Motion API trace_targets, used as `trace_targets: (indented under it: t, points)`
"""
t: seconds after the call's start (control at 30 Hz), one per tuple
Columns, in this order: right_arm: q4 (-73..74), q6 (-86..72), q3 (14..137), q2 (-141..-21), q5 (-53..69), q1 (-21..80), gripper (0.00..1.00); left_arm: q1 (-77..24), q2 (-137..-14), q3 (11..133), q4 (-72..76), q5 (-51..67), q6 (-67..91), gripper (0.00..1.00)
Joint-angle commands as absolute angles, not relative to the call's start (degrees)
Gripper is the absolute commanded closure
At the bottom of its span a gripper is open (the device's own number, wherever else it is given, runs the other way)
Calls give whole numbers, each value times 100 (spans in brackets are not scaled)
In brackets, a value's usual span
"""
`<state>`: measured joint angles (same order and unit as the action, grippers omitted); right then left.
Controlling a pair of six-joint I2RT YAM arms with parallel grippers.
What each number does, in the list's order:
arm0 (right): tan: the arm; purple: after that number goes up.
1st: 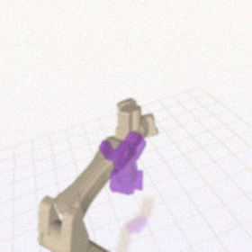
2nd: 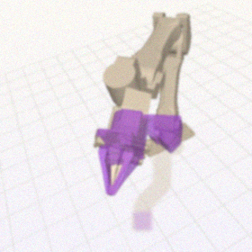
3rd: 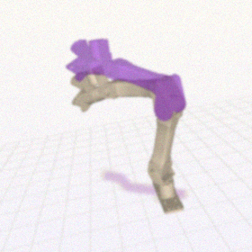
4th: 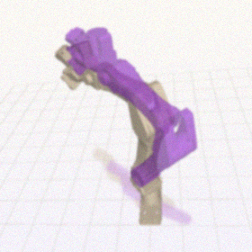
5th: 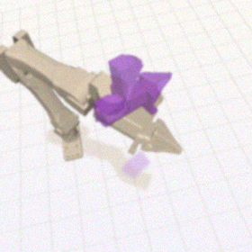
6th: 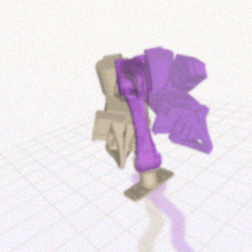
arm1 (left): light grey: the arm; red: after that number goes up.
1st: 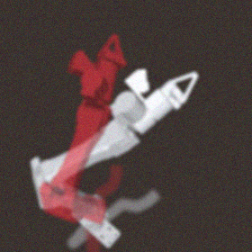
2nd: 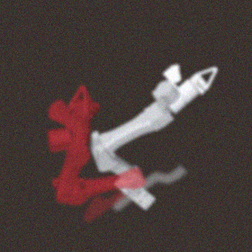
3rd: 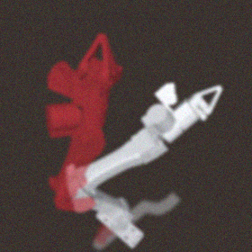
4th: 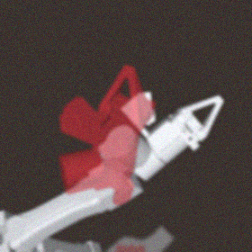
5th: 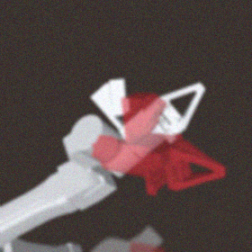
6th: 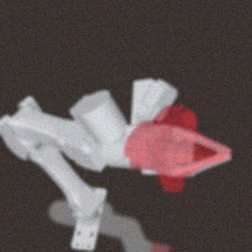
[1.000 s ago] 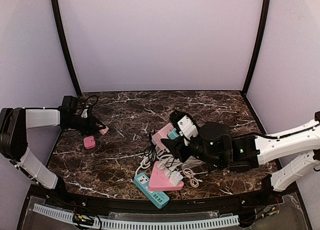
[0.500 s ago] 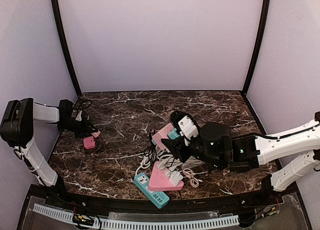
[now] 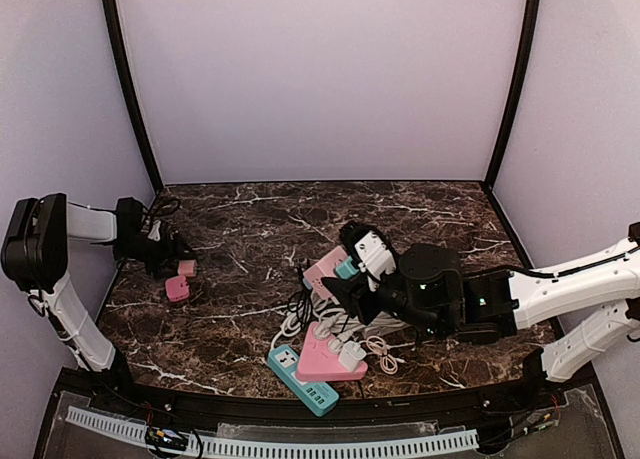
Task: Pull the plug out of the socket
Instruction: Place the plug at the center of the board.
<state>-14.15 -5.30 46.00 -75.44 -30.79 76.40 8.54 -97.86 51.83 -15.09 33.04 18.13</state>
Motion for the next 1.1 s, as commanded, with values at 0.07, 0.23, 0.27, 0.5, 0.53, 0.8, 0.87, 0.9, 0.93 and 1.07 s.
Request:
trace_targets:
  t: [0.07,0.23,0.27,0.5,0.53,0.8,0.87,0.9,0.93,1.07]
  points:
    - [-2030,-542,4804,-7585,-3074,7590,100,896,-9594,5224,-1750,3087,1745,10]
    - [-1951,-586,4848,-7602,-2973,7541,100,896,-9381,5205,-1745,2966,1732,1]
    - [-1928,-608,4865,-7615,-2934,7516,100,896,-9254,5197,-1748,2864,1710,1]
    - [-1461,-827,5174,-7647,-2497,7248,100,898,-8109,5020,-1455,2488,1553,1]
    - [-1419,-833,5203,-7639,-2449,7217,100,897,-8001,4964,-1328,2523,1546,1]
    - [-933,-1171,5367,-7556,-1681,6632,100,697,-7233,4579,-450,3519,1590,1]
    - [-856,-1292,5377,-7505,-1329,6404,100,400,-7117,4571,-418,3635,1460,1]
    - [-827,-1383,5368,-7458,-1153,6237,100,151,-7042,4575,-421,3699,1345,1]
    - [-800,-1459,5365,-7404,-953,6100,100,-17,-6997,4577,-417,3739,1301,1]
    - [-791,-1880,5246,-7130,37,5399,100,-800,-6817,4626,-259,4156,1026,1]
